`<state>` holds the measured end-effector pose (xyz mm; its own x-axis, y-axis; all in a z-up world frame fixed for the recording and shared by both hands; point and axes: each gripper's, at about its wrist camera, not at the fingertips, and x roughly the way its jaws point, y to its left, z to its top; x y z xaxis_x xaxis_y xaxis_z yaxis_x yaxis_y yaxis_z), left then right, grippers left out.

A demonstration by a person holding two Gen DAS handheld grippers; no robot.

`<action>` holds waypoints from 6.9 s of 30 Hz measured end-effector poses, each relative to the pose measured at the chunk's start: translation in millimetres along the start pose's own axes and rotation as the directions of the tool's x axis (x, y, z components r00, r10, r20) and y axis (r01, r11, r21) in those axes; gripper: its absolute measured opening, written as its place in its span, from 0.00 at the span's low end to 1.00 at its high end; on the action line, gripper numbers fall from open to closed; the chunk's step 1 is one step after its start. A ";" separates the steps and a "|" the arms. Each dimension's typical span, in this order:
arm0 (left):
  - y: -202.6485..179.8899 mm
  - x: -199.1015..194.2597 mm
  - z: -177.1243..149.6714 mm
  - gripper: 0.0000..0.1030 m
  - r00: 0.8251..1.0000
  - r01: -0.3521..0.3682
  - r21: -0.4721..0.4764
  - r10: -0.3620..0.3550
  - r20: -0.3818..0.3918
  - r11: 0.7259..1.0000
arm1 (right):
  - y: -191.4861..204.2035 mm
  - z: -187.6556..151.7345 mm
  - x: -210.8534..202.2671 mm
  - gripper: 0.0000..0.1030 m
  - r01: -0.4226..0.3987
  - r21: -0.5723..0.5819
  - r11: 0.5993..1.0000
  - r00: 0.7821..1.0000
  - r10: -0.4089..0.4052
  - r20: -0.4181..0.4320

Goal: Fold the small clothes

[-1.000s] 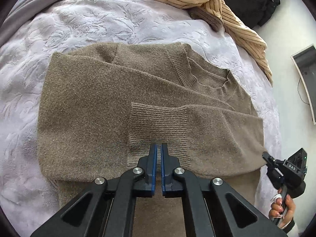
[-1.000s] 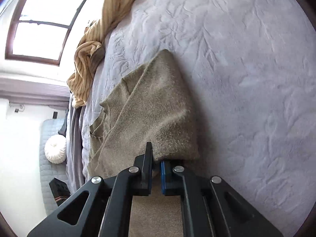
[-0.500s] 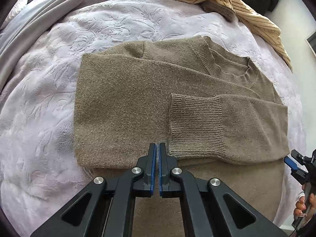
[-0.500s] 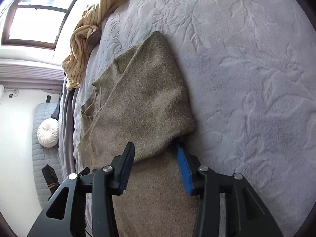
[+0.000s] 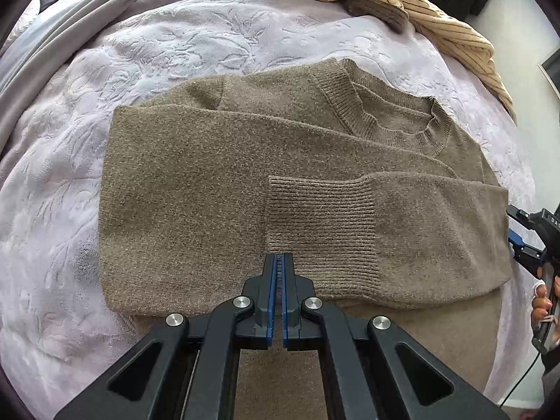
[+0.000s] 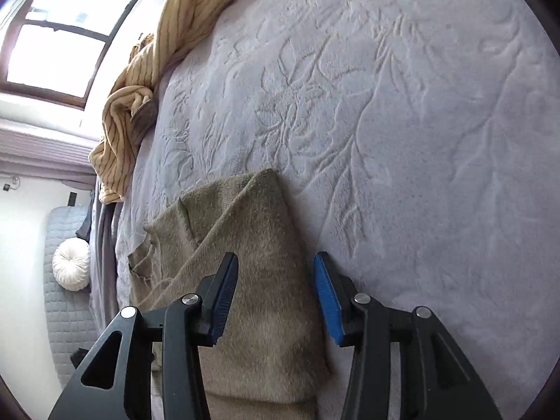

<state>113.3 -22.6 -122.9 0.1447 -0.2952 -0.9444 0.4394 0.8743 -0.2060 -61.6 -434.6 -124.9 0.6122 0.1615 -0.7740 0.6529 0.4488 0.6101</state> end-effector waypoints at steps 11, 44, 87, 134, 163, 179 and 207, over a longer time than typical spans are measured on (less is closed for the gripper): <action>-6.8 7.0 -2.7 0.01 0.999 -0.033 0.012 0.032 0.015 0.999 | 29.3 -0.5 16.4 0.11 0.248 -0.286 0.926 0.967 -0.253 0.021; 49.9 -28.7 -31.5 0.98 0.988 -0.155 -0.053 0.157 0.018 0.986 | 109.5 -183.0 114.2 0.02 -0.180 0.137 0.974 0.929 0.214 -0.303; 20.4 -56.3 -124.0 0.98 0.980 -0.129 -0.030 0.123 -0.160 0.991 | 73.2 -185.2 1.7 0.69 0.118 -0.098 0.988 0.955 -0.140 -0.262; -10.6 -119.9 -191.9 0.98 0.953 -0.124 0.112 0.150 -0.264 0.986 | 53.8 -245.3 -74.5 0.75 0.184 -0.061 0.981 0.915 -0.194 -0.354; 22.2 -60.6 -294.8 0.98 0.791 0.173 0.079 -0.090 -0.605 0.982 | -53.2 -310.2 -94.2 0.75 0.238 -0.144 0.960 0.766 -0.277 -0.580; 41.1 -59.9 -292.1 0.12 0.776 0.202 -0.067 -0.201 -0.597 0.977 | -52.1 -334.1 -77.7 0.09 0.024 0.077 0.997 0.796 0.028 -0.604; 48.2 -104.6 -70.8 0.12 0.938 0.311 -0.125 -0.325 -0.118 0.942 | 70.9 -144.8 -71.0 0.08 -0.327 0.094 0.940 0.907 0.340 -0.248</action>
<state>56.6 77.7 -52.2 -0.1119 -0.5158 -0.8494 0.3478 0.7804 -0.5197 -123.4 -287.0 -51.2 0.6667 0.5176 -0.5363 0.4553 0.2868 0.8429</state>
